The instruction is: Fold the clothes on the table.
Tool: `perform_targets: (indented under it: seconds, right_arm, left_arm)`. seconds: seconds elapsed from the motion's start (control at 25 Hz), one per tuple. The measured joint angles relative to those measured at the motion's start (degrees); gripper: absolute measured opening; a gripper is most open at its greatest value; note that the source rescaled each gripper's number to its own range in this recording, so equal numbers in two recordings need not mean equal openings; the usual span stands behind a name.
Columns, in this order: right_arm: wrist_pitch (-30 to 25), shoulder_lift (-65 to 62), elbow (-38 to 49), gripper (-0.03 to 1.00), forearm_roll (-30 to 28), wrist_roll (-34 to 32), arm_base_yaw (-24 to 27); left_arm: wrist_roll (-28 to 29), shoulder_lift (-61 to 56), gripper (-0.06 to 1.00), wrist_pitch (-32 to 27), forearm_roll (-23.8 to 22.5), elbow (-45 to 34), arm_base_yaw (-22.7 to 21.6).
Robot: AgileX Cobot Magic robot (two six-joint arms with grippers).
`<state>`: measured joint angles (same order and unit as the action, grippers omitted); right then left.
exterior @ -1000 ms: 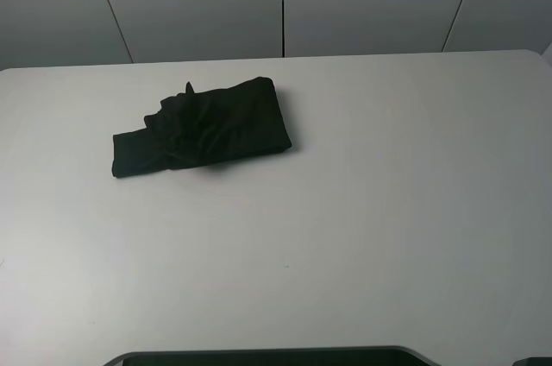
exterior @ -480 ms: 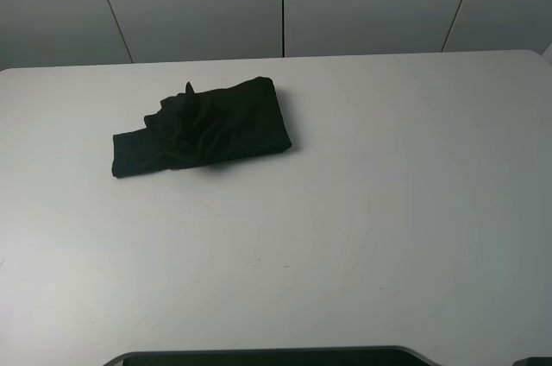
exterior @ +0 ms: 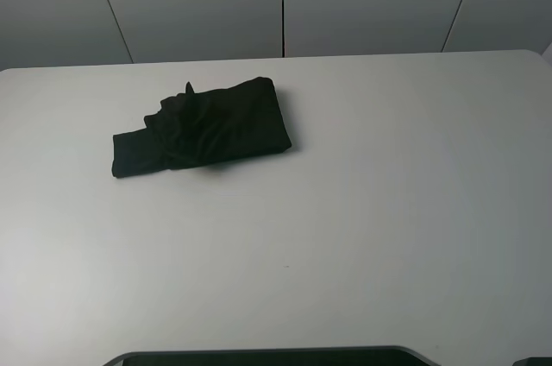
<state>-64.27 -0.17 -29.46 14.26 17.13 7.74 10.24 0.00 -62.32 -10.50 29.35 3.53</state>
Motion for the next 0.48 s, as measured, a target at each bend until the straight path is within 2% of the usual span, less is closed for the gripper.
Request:
perform_targets:
  seconds: [0.48]
  right_arm:
    - [0.0, 0.0, 0.0, 0.82, 0.0, 0.0, 0.0]
  left_arm:
    - [0.0, 0.0, 1.00, 0.0, 0.0, 0.0, 0.0]
